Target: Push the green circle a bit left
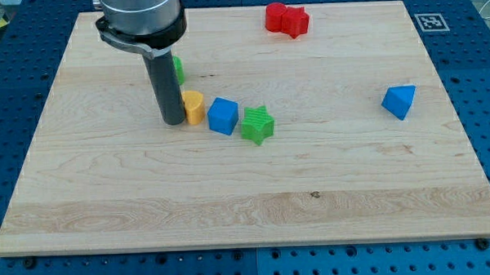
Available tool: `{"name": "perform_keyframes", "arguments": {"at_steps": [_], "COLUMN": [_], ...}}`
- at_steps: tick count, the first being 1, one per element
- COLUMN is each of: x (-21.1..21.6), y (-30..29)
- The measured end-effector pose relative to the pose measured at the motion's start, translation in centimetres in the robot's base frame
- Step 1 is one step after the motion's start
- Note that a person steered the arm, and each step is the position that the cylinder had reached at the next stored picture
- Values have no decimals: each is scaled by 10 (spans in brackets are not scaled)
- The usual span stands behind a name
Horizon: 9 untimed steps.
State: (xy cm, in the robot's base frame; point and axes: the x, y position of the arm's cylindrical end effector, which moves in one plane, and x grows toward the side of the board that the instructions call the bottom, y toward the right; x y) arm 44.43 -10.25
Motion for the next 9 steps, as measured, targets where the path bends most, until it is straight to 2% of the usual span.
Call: {"name": "perform_keyframes", "arguments": {"at_steps": [1, 2, 4, 6, 9], "x": [-5, -15, -93, -149, -119], "y": [-15, -54, -99, -23, 31]}}
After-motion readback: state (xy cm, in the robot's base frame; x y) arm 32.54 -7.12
